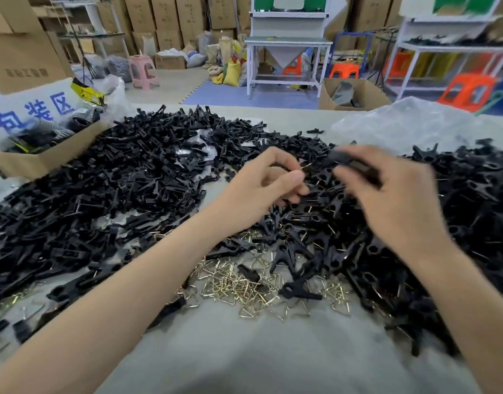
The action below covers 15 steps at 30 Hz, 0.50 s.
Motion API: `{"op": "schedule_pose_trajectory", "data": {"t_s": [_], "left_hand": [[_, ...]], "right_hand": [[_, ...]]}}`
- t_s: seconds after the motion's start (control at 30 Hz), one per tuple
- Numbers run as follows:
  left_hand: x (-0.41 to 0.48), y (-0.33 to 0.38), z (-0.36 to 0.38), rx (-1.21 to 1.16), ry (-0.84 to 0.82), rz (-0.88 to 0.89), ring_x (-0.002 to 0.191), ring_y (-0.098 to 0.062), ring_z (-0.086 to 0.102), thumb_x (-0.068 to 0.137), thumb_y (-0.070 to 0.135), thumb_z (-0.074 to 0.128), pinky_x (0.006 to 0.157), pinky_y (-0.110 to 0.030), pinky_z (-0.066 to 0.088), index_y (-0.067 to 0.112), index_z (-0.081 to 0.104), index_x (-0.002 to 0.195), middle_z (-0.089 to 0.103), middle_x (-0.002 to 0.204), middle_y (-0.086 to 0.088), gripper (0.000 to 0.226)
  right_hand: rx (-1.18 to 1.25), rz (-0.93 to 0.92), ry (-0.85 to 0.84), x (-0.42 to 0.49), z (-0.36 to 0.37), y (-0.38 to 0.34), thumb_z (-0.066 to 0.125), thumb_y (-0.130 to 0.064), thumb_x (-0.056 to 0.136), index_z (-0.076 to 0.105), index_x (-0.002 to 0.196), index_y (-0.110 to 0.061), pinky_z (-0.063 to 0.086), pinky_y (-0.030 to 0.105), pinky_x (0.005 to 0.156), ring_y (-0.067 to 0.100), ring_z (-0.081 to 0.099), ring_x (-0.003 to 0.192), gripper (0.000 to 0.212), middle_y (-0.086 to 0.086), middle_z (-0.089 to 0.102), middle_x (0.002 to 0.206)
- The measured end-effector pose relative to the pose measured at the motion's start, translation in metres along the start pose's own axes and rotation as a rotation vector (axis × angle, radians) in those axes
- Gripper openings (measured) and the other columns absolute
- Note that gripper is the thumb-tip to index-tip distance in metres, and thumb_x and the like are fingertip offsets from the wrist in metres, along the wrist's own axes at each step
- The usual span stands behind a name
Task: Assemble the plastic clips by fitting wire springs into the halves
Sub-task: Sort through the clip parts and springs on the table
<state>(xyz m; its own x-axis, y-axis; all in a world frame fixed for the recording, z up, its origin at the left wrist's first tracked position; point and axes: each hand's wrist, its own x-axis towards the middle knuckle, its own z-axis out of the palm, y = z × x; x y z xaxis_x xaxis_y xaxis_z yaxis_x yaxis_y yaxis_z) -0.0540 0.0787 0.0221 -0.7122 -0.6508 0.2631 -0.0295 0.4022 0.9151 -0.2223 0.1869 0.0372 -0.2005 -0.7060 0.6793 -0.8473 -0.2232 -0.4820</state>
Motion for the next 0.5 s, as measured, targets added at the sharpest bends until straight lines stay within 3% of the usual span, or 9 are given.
{"op": "schedule_pose_trajectory", "data": {"t_s": [0.03, 0.1, 0.13, 0.23, 0.27, 0.33, 0.4, 0.43, 0.5], "left_hand": [[-0.002, -0.008, -0.003, 0.194, -0.003, -0.001, 0.079, -0.004, 0.065, 0.094, 0.025, 0.058, 0.074, -0.020, 0.054, 0.022, 0.055, 0.101, 0.071, 0.088, 0.006, 0.008], [-0.007, -0.031, -0.006, 0.636, -0.073, -0.044, 0.084, -0.004, 0.060, 0.092, 0.026, 0.061, 0.074, -0.021, 0.049, 0.024, 0.058, 0.101, 0.065, 0.093, 0.011, 0.010], [-0.010, -0.043, -0.006, 0.793, -0.139, -0.088, 0.088, -0.008, 0.057, 0.091, 0.026, 0.062, 0.080, -0.026, 0.048, 0.023, 0.059, 0.103, 0.064, 0.098, 0.010, 0.013], [-0.016, -0.069, 0.006, 0.978, -0.224, -0.175, 0.097, -0.013, 0.054, 0.092, 0.026, 0.061, 0.092, -0.035, 0.046, 0.024, 0.056, 0.111, 0.054, 0.098, 0.011, 0.019], [-0.016, -0.073, 0.009, 0.970, -0.196, -0.163, 0.096, -0.014, 0.055, 0.092, 0.024, 0.061, 0.091, -0.036, 0.046, 0.025, 0.056, 0.110, 0.052, 0.094, 0.012, 0.019], [-0.015, -0.076, 0.013, 0.930, -0.150, -0.129, 0.093, -0.014, 0.058, 0.091, 0.019, 0.062, 0.088, -0.034, 0.048, 0.024, 0.058, 0.107, 0.054, 0.089, 0.012, 0.017], [-0.015, -0.074, 0.014, 0.858, -0.113, -0.120, 0.088, -0.008, 0.059, 0.091, 0.017, 0.062, 0.082, -0.025, 0.050, 0.024, 0.061, 0.105, 0.056, 0.085, 0.016, 0.015], [-0.016, -0.072, 0.013, 0.813, -0.082, -0.112, 0.084, -0.001, 0.058, 0.091, 0.017, 0.062, 0.076, -0.016, 0.047, 0.026, 0.062, 0.103, 0.055, 0.083, 0.020, 0.015], [-0.019, -0.063, 0.012, 0.724, -0.008, -0.072, 0.076, 0.007, 0.055, 0.089, 0.016, 0.064, 0.067, -0.006, 0.041, 0.028, 0.064, 0.097, 0.055, 0.078, 0.024, 0.014]], "right_hand": [[-0.152, -0.019, 0.107, 0.003, -0.015, 0.009, 0.064, -0.007, 0.087, 0.064, 0.120, -0.013, 0.040, 0.007, 0.085, 0.005, 0.062, 0.084, 0.033, -0.001, 0.067, 0.103], [-0.528, 0.035, 0.212, 0.012, -0.046, 0.036, 0.057, -0.010, 0.089, 0.057, 0.124, -0.006, 0.035, 0.036, 0.094, 0.037, 0.052, 0.101, 0.035, 0.018, 0.061, 0.114], [-0.680, 0.143, 0.135, 0.015, -0.059, 0.054, 0.057, -0.016, 0.090, 0.054, 0.126, -0.005, 0.034, 0.043, 0.094, 0.043, 0.047, 0.107, 0.037, 0.023, 0.055, 0.120], [-0.917, 0.620, -0.388, 0.009, -0.069, 0.077, 0.054, -0.046, 0.091, 0.046, 0.137, -0.013, 0.021, 0.053, 0.110, 0.040, 0.022, 0.137, 0.057, 0.019, 0.036, 0.146], [-0.892, 0.701, -0.449, 0.003, -0.064, 0.078, 0.053, -0.050, 0.091, 0.043, 0.141, -0.019, 0.013, 0.055, 0.114, 0.038, 0.011, 0.142, 0.060, 0.015, 0.028, 0.152], [-0.790, 0.647, -0.344, -0.010, -0.049, 0.069, 0.057, -0.046, 0.090, 0.043, 0.141, -0.024, 0.003, 0.058, 0.114, 0.038, 0.000, 0.144, 0.058, 0.011, 0.022, 0.155], [-0.634, 0.375, -0.147, -0.021, -0.029, 0.051, 0.062, -0.035, 0.088, 0.053, 0.134, -0.018, 0.009, 0.052, 0.116, 0.035, 0.014, 0.142, 0.050, 0.014, 0.036, 0.148], [-0.506, 0.263, -0.111, -0.025, -0.016, 0.040, 0.063, -0.030, 0.087, 0.058, 0.129, -0.016, 0.017, 0.042, 0.115, 0.029, 0.028, 0.137, 0.044, 0.013, 0.045, 0.141], [-0.206, 0.186, -0.209, -0.030, 0.014, 0.015, 0.064, -0.024, 0.087, 0.062, 0.122, -0.017, 0.030, 0.025, 0.106, 0.010, 0.046, 0.118, 0.036, 0.002, 0.056, 0.128]]}}
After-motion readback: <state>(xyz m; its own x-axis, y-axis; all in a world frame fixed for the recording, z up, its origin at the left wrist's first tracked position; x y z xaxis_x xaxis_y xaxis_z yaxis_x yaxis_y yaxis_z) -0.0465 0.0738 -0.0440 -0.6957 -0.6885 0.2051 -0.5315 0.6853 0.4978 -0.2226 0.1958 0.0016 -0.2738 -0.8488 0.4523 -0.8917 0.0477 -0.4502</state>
